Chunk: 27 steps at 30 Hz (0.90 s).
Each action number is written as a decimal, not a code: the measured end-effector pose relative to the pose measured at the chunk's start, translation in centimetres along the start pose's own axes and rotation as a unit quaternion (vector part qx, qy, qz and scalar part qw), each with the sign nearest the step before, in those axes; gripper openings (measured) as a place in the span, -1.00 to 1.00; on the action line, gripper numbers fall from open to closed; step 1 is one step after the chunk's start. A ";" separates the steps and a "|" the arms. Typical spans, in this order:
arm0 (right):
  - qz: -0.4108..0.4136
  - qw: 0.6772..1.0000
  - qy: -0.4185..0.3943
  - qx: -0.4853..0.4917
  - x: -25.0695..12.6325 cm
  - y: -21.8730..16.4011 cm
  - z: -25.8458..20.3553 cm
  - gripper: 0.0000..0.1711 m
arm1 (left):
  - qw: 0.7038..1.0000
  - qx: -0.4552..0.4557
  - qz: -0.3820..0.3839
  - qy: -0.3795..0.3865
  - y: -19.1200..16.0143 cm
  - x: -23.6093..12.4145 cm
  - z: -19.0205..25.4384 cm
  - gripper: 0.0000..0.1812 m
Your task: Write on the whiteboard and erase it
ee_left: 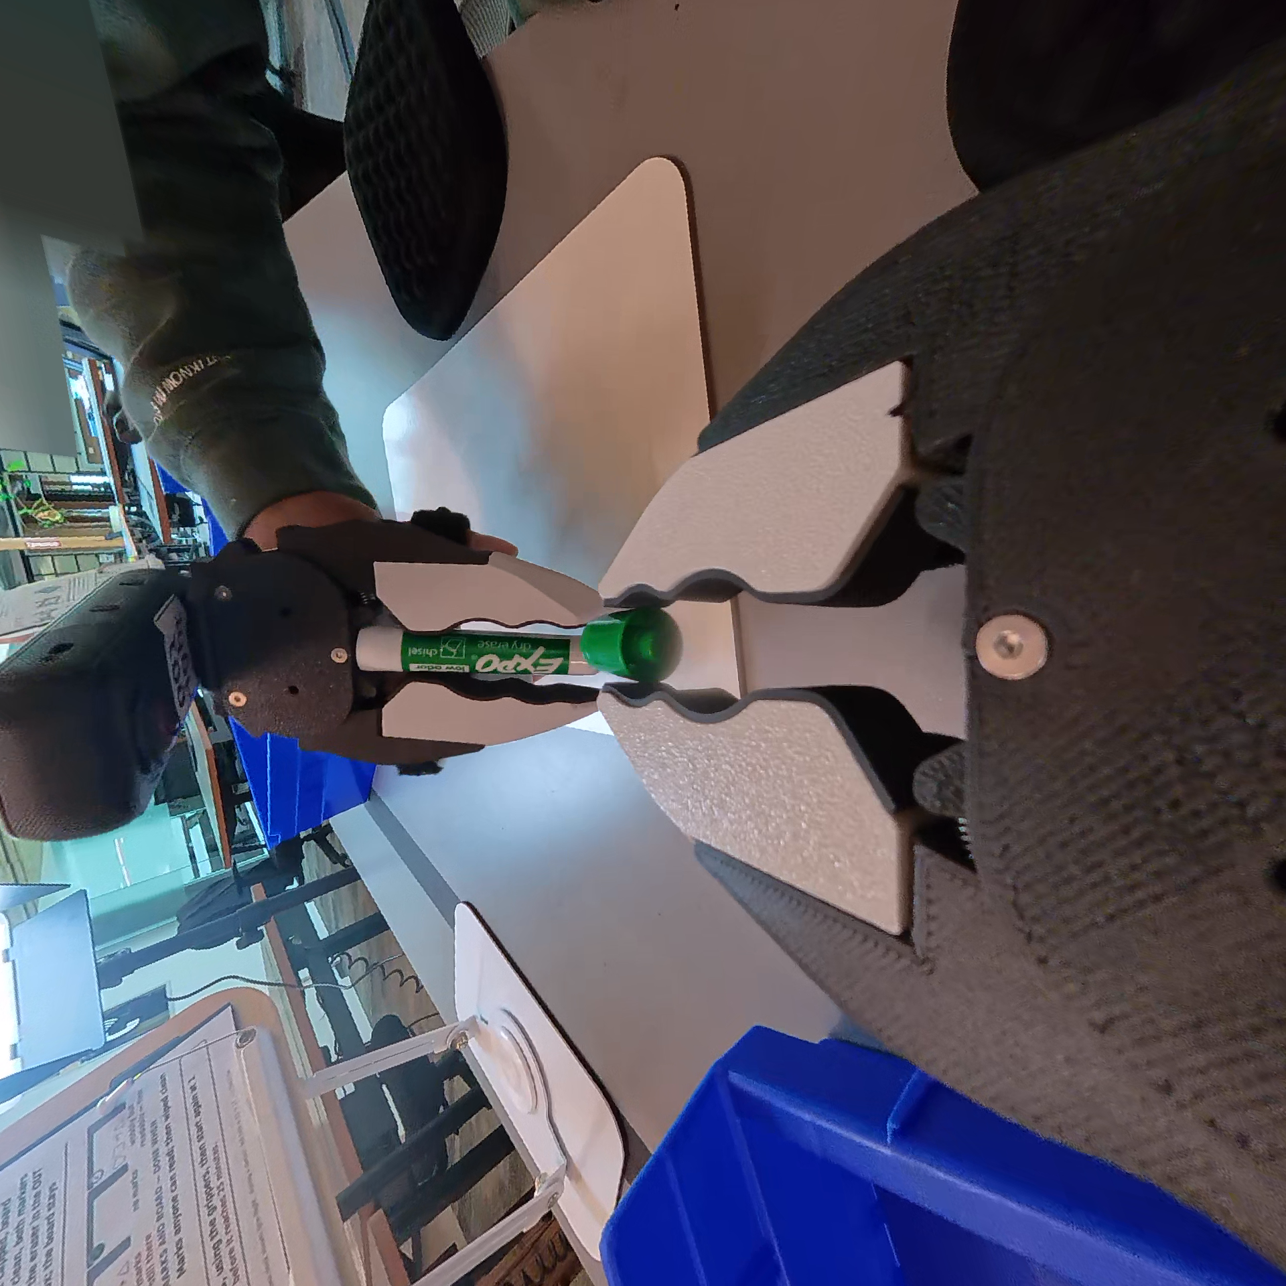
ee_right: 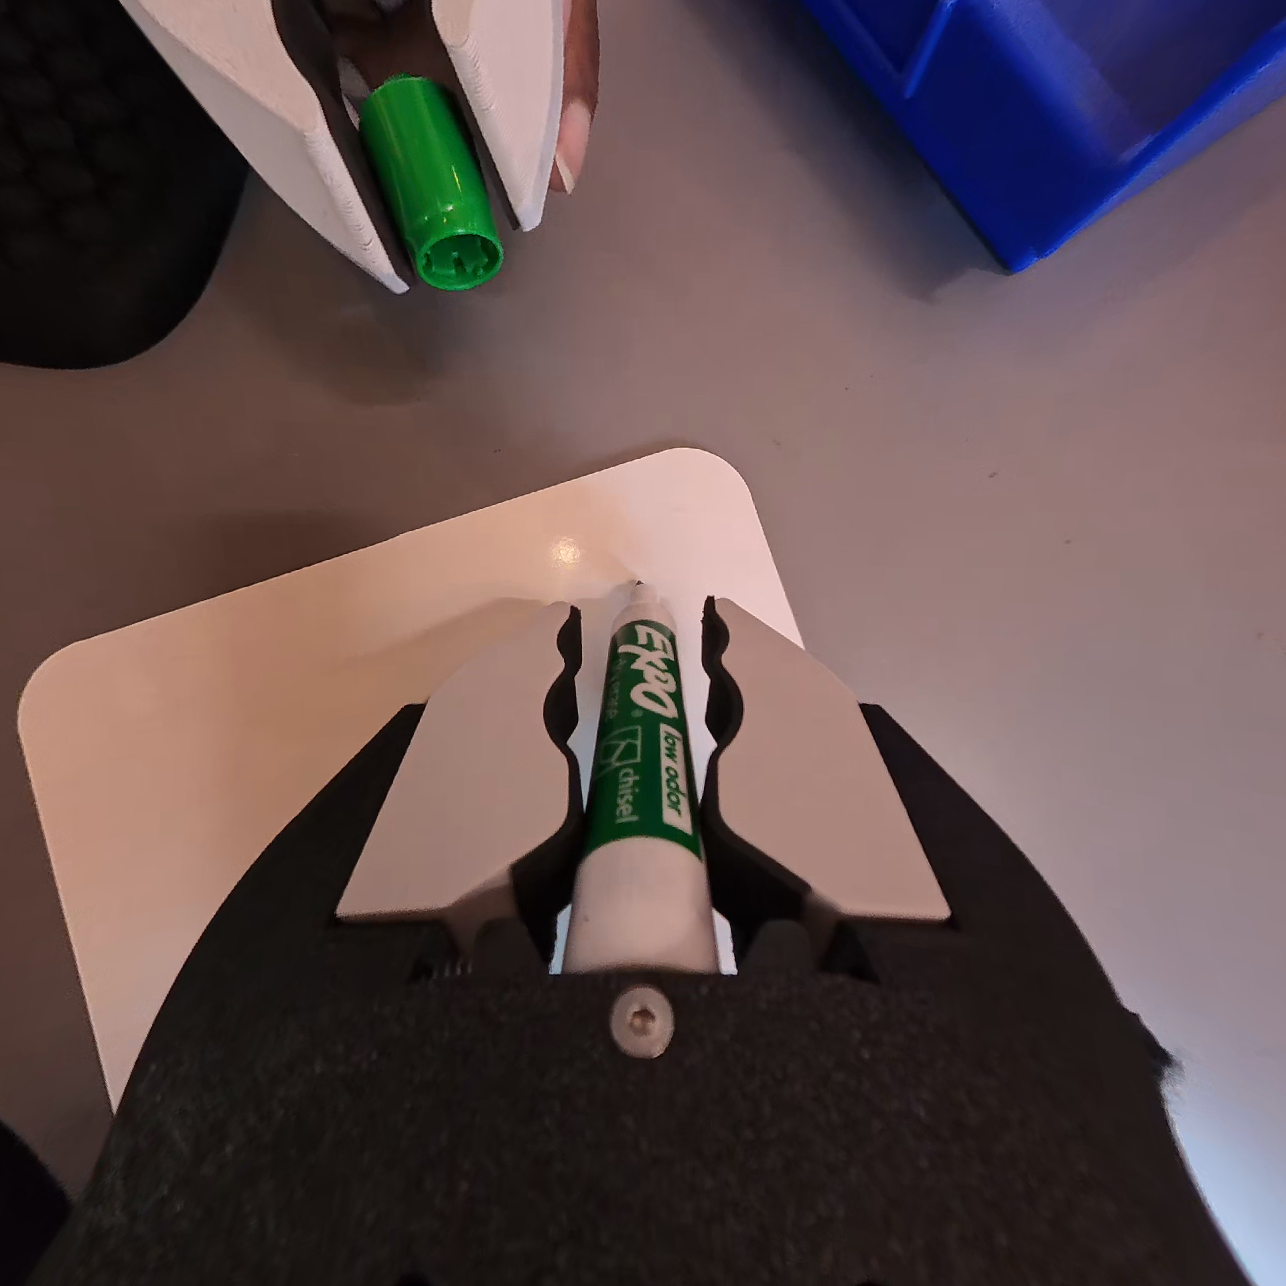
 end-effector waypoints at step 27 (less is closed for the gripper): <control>-0.058 0.995 0.043 -0.070 -0.5 -0.6 -2.1 -0.61 | 1.000 -0.012 -0.003 -0.003 -0.4 0.0 -0.2 -0.78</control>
Point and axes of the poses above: each gripper's, where its closed fingertips meet, x out along the fingers, y out of its top, z = x × y across the jaws, the point moved 1 cm from there along -x, back along the fingers, and after that the axes turned 14 degrees about -y, right-handed, at the moved point
